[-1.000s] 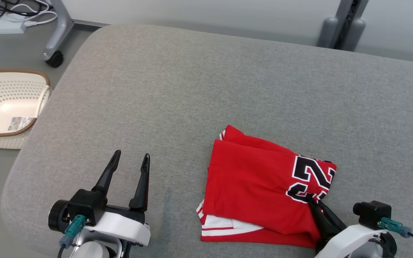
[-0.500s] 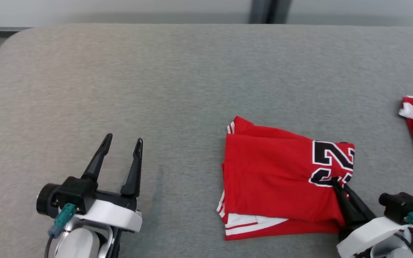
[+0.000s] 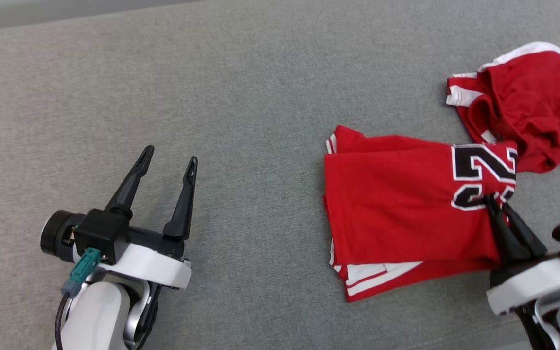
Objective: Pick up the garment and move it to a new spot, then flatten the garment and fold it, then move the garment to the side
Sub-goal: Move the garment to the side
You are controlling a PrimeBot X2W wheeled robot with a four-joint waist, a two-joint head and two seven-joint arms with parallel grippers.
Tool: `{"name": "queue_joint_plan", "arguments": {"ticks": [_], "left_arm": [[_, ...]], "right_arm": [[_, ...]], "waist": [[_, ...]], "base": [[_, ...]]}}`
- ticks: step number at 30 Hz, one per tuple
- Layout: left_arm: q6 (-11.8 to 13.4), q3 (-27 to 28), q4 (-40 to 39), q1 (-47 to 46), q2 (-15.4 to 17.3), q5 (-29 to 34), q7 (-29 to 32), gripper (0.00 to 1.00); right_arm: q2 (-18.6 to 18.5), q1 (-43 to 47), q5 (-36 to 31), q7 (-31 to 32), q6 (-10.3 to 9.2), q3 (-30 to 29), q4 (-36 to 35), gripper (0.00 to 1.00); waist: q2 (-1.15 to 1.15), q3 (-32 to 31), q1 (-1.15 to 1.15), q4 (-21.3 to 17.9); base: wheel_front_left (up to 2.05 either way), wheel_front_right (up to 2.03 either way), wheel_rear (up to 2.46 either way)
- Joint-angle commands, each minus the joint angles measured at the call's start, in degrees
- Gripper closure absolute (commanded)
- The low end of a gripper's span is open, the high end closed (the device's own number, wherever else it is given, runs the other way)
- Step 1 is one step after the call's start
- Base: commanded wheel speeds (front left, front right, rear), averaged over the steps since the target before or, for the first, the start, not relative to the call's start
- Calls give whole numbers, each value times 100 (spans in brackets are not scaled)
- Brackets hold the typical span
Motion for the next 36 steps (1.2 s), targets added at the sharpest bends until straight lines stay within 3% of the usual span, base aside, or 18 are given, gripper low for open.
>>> {"name": "queue_joint_plan", "arguments": {"ticks": [1, 10, 20, 28, 33, 34, 35, 36], "left_arm": [[-38, -15, -34, -161, 48, 36, 20, 0], [-52, -117, -39, -326, 40, 45, 37, 0], [-62, -165, -57, -453, 41, -18, -6, 0], [-76, -232, -61, -611, 59, 0, -19, 0], [-101, -296, -102, -767, 93, 31, 9, 0], [-106, -313, -116, -796, 93, 39, 10, 0], [-118, -331, -124, -822, 95, 47, 10, 0], [-118, -349, -128, -845, 97, 50, 15, 0]], "right_arm": [[-123, -299, -66, 26, -1, 45, -118, 100], [-622, -1356, 100, 342, -1, 200, -365, 100], [-1407, -2213, 205, 833, -1, -232, -205, 100], [-1834, -2558, -376, 1281, -1, -445, 465, 100], [-1804, -3080, -872, 1230, -1, -384, 1328, 100], [-1792, -3164, -981, 1244, -1, -421, 1542, 85], [-1736, -3241, -1052, 1209, -1, -449, 1710, 54], [-1654, -3323, -1104, 1138, -1, -485, 1866, 0]], "waist": [[0, 218, 0, -193], [0, 397, 0, -208], [0, 667, 0, -172], [0, 848, 0, -164], [0, 1054, 0, -120], [0, 1090, 0, -106], [0, 1122, 0, -91], [0, 1153, 0, -74]], "base": [[0, 0, 0], [0, 0, 0], [0, 0, 0], [0, 0, 0], [0, 0, 0], [0, 0, 0], [0, 0, 0], [0, 0, 0]]}}
